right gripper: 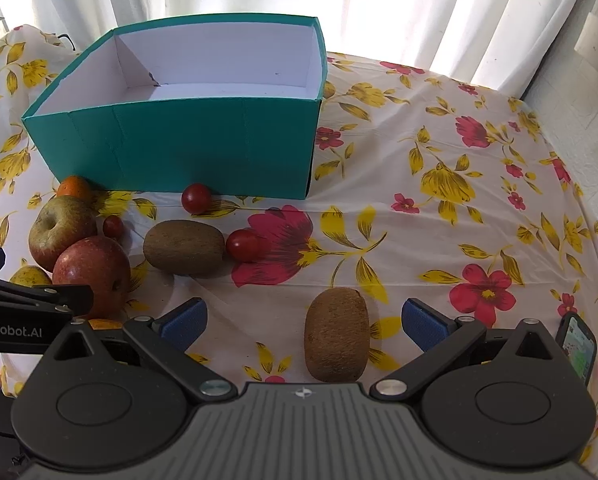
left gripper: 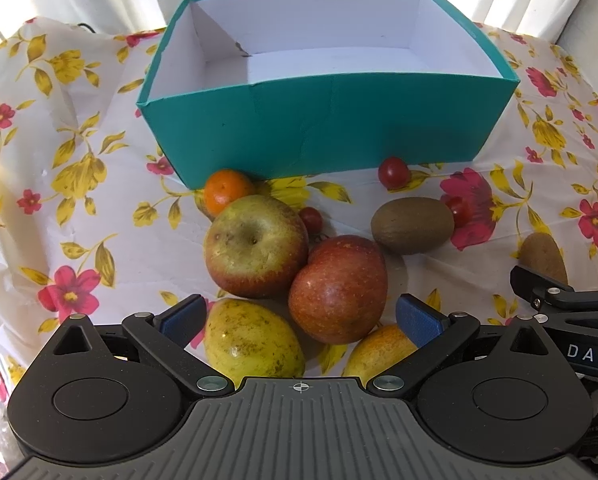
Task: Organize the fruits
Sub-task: 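Move both tools toward the fruit pile in front of the teal box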
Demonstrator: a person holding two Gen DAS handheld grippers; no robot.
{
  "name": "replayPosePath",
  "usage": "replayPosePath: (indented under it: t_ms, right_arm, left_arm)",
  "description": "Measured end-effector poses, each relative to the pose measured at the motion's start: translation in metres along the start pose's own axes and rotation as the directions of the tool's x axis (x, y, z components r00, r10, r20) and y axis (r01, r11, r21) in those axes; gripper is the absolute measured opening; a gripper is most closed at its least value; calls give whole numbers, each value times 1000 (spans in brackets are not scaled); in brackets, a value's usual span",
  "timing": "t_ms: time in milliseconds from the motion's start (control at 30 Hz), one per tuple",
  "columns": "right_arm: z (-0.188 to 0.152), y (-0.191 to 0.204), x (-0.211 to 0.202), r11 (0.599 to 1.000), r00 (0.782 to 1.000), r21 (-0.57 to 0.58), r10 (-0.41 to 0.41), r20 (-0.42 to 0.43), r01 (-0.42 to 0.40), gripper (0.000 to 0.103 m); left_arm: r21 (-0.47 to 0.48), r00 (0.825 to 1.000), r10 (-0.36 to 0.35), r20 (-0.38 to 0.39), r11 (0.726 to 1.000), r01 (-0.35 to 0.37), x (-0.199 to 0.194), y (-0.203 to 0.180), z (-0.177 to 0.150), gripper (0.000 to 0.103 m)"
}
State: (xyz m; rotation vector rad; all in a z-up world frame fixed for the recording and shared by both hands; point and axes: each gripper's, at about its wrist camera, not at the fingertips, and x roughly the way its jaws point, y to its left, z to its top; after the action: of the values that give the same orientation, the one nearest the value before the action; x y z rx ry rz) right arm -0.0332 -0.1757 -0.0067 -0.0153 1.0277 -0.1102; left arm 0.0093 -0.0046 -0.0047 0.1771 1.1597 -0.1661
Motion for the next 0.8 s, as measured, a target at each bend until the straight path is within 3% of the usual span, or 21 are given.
replayPosePath:
  t_ms: [567,800]
  right_arm:
    - [0,-2,1,1000,1000,-1,-1,1,1,103]
    - [0,-3,0,1000,1000,-7,0,6,0,103]
  left_arm:
    - [7,1000,0,-3,1000,0,1,-3,1,103]
    - [4,998,-19,62,1000,19,-11,-4,1,103]
